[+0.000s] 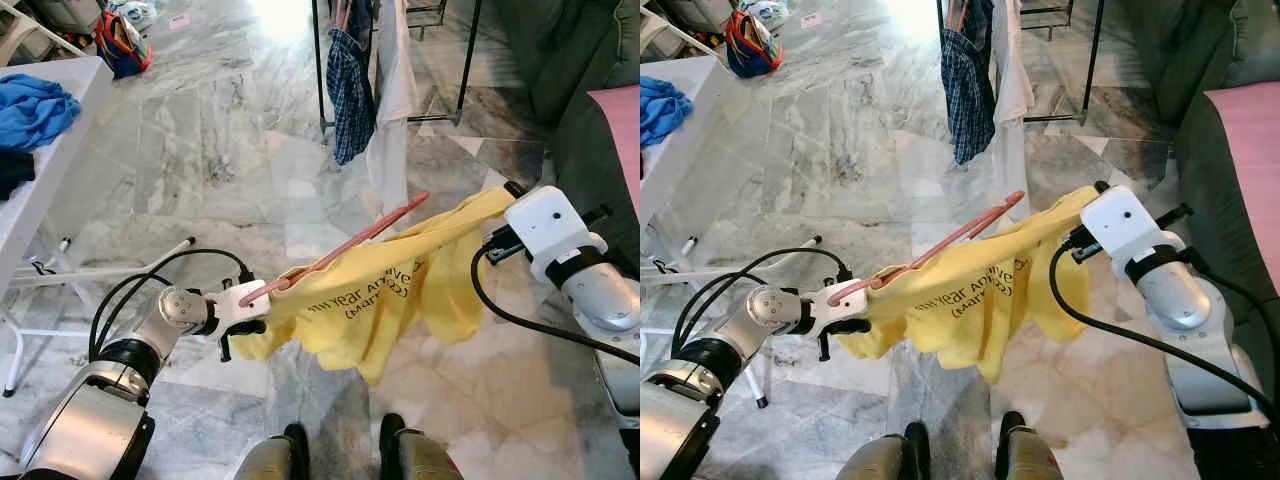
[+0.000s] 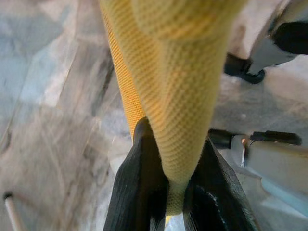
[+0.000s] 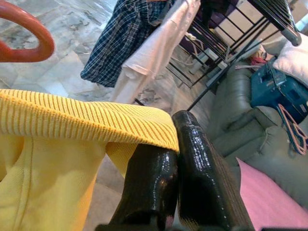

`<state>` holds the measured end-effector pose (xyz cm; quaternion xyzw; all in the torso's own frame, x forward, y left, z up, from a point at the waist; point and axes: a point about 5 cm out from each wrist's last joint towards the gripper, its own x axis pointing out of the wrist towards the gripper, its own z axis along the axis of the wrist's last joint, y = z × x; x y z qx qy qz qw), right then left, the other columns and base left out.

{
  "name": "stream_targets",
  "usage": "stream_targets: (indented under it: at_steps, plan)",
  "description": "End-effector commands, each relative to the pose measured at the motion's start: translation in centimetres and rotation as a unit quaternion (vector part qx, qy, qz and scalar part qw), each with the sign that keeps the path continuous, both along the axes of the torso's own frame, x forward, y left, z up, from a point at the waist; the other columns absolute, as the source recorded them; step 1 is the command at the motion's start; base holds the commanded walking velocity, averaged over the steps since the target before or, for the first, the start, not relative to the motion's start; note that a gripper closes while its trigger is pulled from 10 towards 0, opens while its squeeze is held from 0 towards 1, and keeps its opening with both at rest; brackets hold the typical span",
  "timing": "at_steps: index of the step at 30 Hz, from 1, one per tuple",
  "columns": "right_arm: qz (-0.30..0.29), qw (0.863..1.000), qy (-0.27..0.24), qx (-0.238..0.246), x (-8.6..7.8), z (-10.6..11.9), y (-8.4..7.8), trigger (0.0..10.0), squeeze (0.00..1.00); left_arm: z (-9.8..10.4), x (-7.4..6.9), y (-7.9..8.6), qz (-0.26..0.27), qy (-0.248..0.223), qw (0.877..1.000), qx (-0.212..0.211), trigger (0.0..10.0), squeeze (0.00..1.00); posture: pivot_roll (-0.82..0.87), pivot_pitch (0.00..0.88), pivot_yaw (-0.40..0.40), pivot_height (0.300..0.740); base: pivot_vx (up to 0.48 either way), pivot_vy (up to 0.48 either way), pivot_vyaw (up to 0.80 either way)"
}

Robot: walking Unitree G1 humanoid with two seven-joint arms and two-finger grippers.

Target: Hang hanger

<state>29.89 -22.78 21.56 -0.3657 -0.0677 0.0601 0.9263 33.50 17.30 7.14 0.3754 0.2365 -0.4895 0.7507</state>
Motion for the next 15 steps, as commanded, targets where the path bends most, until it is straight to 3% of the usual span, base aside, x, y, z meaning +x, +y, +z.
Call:
stream_targets:
  at_steps: [1,7,12,15]
  plan:
    - [-0.068,0.996,-0.059,0.013,-0.4,2.3,-2.5,0.0,0.0,-1.7,-1.6,2.1,0.013,0.043,0.999,0.023,0.0,0.0,-0.13,0.29,0.151,0.74,0.0,0.0,0.0]
    - [-0.075,0.996,-0.047,0.033,0.2,1.4,-3.1,0.0,0.0,-0.8,-1.8,0.2,-0.069,0.047,0.996,-0.041,0.0,0.0,-0.13,0.302,0.155,0.74,0.0,0.0,0.0]
    - [-0.07,0.996,-0.049,0.039,1.1,2.0,-3.5,0.0,0.0,-1.2,-2.6,0.0,-0.106,0.082,0.99,-0.044,0.0,0.0,-0.13,0.305,0.156,0.74,0.0,0.0,0.0]
    - [-0.065,0.996,-0.051,0.038,1.3,2.2,-3.4,0.0,0.0,-1.1,-2.7,0.0,-0.118,0.075,0.989,-0.04,0.0,0.0,-0.13,0.305,0.154,0.74,0.0,0.0,0.0]
